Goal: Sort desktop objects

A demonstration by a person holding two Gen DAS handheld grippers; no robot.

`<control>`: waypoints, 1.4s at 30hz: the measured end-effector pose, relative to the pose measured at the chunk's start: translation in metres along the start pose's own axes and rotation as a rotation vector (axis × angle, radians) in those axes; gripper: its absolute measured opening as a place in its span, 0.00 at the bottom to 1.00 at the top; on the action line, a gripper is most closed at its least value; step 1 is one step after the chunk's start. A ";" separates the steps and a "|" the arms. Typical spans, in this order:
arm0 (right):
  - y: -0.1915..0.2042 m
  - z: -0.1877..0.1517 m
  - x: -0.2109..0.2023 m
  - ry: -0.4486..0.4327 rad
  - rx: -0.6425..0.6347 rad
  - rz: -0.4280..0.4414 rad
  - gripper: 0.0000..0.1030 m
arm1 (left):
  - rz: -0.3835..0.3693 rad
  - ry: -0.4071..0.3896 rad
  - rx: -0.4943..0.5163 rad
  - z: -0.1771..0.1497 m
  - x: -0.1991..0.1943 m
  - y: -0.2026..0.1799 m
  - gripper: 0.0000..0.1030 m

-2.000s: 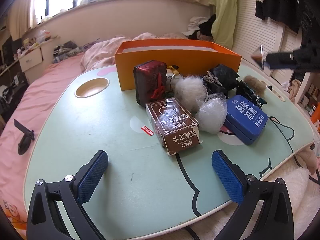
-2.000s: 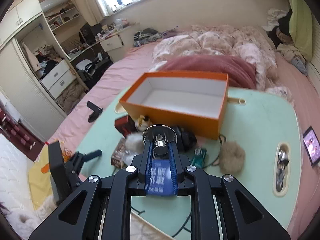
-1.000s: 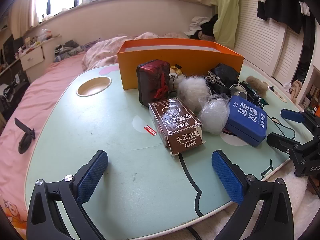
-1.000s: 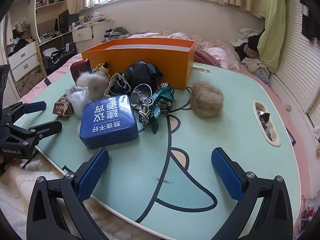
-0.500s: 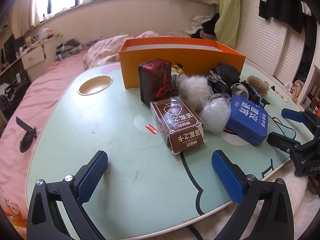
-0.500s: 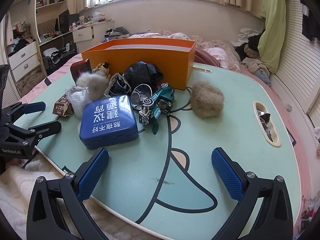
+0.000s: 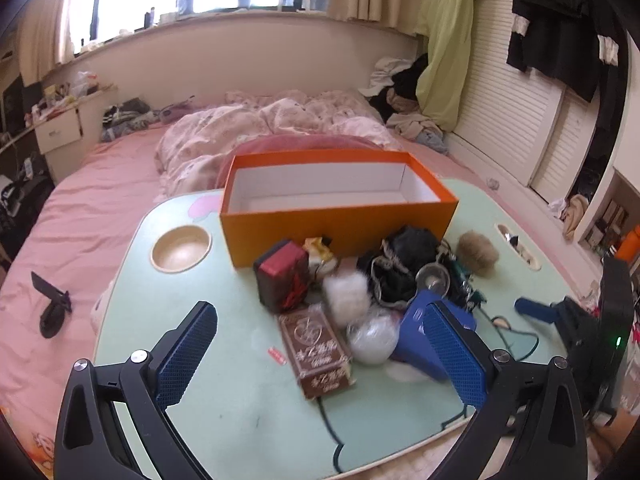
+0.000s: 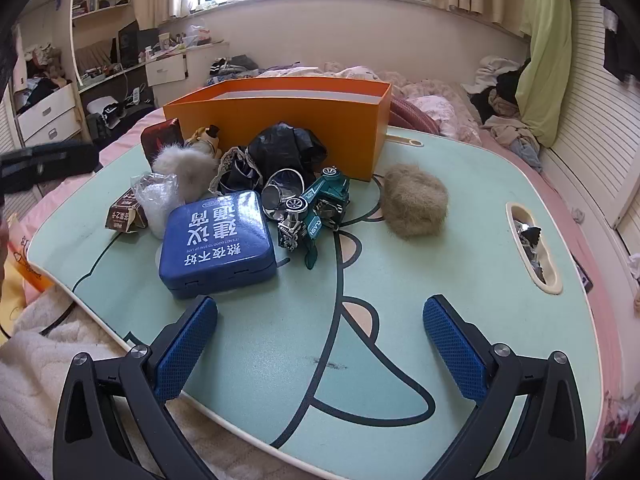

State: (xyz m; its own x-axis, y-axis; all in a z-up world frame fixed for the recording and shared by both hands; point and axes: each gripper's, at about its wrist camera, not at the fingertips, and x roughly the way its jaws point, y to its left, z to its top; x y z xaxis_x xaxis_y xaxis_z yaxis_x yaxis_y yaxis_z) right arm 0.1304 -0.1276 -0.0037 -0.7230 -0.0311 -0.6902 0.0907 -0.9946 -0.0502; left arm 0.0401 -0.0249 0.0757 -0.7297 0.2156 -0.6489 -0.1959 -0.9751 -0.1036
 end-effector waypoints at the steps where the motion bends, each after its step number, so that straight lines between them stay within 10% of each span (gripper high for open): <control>1: 0.000 -0.001 -0.001 0.000 0.001 0.000 0.99 | 0.004 0.013 -0.001 0.015 0.004 -0.004 1.00; 12: 0.001 0.001 -0.002 -0.002 0.000 0.001 0.99 | 0.075 0.118 -0.030 0.116 0.092 -0.043 1.00; 28: 0.008 -0.002 -0.010 -0.016 0.001 0.005 0.99 | 0.041 0.399 0.011 0.102 0.177 -0.100 1.00; 42: 0.012 0.000 -0.009 -0.017 0.003 0.002 0.99 | 0.055 0.341 0.057 0.105 0.161 -0.115 1.00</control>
State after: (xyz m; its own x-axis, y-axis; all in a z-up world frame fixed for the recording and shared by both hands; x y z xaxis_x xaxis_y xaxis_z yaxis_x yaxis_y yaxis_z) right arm 0.1380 -0.1397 0.0014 -0.7342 -0.0347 -0.6781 0.0898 -0.9949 -0.0464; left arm -0.1232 0.1273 0.0625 -0.4813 0.1243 -0.8677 -0.2061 -0.9782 -0.0258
